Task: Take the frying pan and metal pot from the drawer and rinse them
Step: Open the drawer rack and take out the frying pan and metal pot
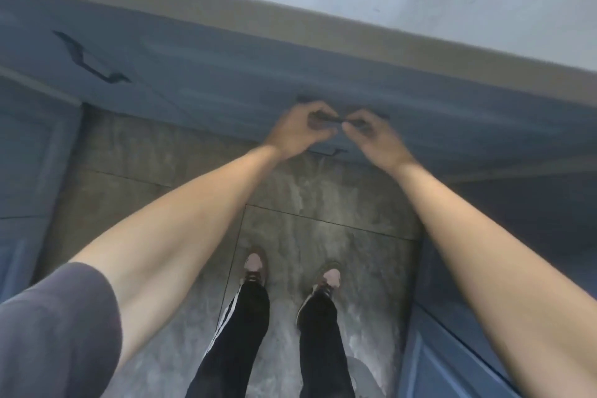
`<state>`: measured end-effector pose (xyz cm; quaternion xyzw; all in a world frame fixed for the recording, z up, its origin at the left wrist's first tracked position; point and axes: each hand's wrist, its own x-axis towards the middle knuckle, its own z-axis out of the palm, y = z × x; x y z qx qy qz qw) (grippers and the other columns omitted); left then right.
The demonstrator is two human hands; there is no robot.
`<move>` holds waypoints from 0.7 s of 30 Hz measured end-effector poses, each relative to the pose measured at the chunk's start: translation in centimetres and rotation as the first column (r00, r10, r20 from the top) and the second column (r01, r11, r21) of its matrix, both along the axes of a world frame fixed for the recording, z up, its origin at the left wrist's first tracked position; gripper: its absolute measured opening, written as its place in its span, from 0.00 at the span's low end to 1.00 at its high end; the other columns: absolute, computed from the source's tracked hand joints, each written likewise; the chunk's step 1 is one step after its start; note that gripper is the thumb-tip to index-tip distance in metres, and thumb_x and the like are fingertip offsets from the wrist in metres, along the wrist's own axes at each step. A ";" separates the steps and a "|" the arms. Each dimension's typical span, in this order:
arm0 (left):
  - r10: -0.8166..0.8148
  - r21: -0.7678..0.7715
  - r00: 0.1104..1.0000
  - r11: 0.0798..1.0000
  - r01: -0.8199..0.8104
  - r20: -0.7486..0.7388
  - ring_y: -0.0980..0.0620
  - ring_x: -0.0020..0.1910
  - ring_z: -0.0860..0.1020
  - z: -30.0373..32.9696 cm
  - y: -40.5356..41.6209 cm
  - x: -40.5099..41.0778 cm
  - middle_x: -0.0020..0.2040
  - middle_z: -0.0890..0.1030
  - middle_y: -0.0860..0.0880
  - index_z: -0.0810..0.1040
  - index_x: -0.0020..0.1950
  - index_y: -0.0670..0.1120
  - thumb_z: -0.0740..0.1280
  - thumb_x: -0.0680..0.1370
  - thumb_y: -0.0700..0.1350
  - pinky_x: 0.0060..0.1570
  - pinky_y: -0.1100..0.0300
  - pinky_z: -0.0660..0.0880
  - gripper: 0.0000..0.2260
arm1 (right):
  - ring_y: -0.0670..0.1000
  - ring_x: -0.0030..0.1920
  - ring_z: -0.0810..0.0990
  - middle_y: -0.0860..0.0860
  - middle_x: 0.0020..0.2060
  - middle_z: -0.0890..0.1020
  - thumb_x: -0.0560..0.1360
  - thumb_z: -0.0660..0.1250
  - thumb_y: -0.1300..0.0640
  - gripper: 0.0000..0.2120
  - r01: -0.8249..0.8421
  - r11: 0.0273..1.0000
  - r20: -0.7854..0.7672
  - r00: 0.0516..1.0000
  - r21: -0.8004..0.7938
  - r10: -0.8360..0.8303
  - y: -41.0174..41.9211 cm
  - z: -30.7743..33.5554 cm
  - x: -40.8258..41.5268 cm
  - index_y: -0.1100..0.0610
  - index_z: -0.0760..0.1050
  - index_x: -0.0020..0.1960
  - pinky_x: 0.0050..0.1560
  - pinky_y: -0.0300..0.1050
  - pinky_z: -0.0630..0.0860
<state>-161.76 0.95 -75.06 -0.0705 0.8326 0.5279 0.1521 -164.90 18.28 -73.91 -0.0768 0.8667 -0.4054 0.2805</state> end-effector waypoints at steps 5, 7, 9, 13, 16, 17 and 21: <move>0.093 0.035 0.994 0.995 -0.092 -0.051 0.64 0.42 0.77 0.1 0.8 0.4 0.45 0.83 0.50 0.82 0.48 0.43 0.68 0.76 0.44 0.46 0.74 0.70 0.06 | 0.47 0.50 0.75 0.49 0.49 0.77 0.78 0.62 0.56 0.08 0.119 0.993 -0.027 0.993 0.009 -0.119 -0.8 0.1 1.1 0.59 0.75 0.54 0.46 0.34 0.64; 0.098 0.026 0.994 0.995 -0.097 -0.053 0.60 0.42 0.77 0.2 0.9 0.6 0.46 0.83 0.49 0.82 0.49 0.42 0.67 0.77 0.43 0.45 0.75 0.69 0.06 | 0.48 0.50 0.75 0.47 0.48 0.77 0.78 0.61 0.57 0.08 0.164 0.986 -0.049 0.985 0.000 -0.164 -1.2 0.0 1.8 0.59 0.75 0.54 0.46 0.34 0.63; 0.065 0.031 0.997 0.997 -0.064 -0.034 0.62 0.40 0.77 0.3 0.6 0.7 0.47 0.82 0.49 0.82 0.50 0.41 0.68 0.77 0.43 0.45 0.74 0.69 0.07 | 0.46 0.49 0.74 0.46 0.47 0.76 0.78 0.61 0.57 0.08 0.197 0.980 -0.062 0.979 0.007 -0.197 -1.4 0.2 2.3 0.59 0.75 0.54 0.43 0.34 0.63; 0.015 0.045 1.000 0.999 -0.014 -0.010 0.71 0.36 0.75 0.4 0.0 1.1 0.45 0.81 0.51 0.82 0.51 0.42 0.68 0.76 0.43 0.42 0.75 0.69 0.07 | 0.46 0.47 0.74 0.46 0.45 0.77 0.78 0.61 0.56 0.07 0.248 0.968 -0.053 0.968 0.026 -0.246 -1.5 0.0 3.4 0.57 0.75 0.53 0.41 0.36 0.63; 0.030 0.057 1.000 0.998 -0.030 0.001 0.71 0.35 0.74 0.3 0.1 2.1 0.44 0.81 0.51 0.82 0.51 0.42 0.68 0.76 0.42 0.41 0.75 0.68 0.06 | 0.47 0.47 0.75 0.46 0.45 0.77 0.78 0.61 0.56 0.06 0.282 0.958 -0.021 0.959 0.043 -0.281 -1.7 -0.1 4.4 0.55 0.74 0.53 0.42 0.36 0.64; 0.032 0.065 0.999 0.997 -0.032 0.009 0.70 0.34 0.75 0.3 0.2 2.5 0.44 0.81 0.50 0.82 0.51 0.42 0.68 0.76 0.42 0.41 0.75 0.68 0.06 | 0.47 0.47 0.76 0.46 0.45 0.78 0.78 0.60 0.55 0.06 0.283 0.958 -0.007 0.959 0.053 -0.283 -1.7 -0.1 4.8 0.54 0.74 0.53 0.42 0.37 0.64; 0.052 0.098 0.998 0.994 -0.055 0.042 0.66 0.35 0.75 0.4 0.5 3.8 0.43 0.81 0.50 0.82 0.49 0.42 0.68 0.76 0.42 0.40 0.73 0.68 0.05 | 0.51 0.47 0.77 0.47 0.45 0.78 0.79 0.57 0.55 0.08 0.270 0.957 0.064 0.959 0.107 -0.277 -1.3 0.3 5.8 0.50 0.73 0.54 0.44 0.41 0.68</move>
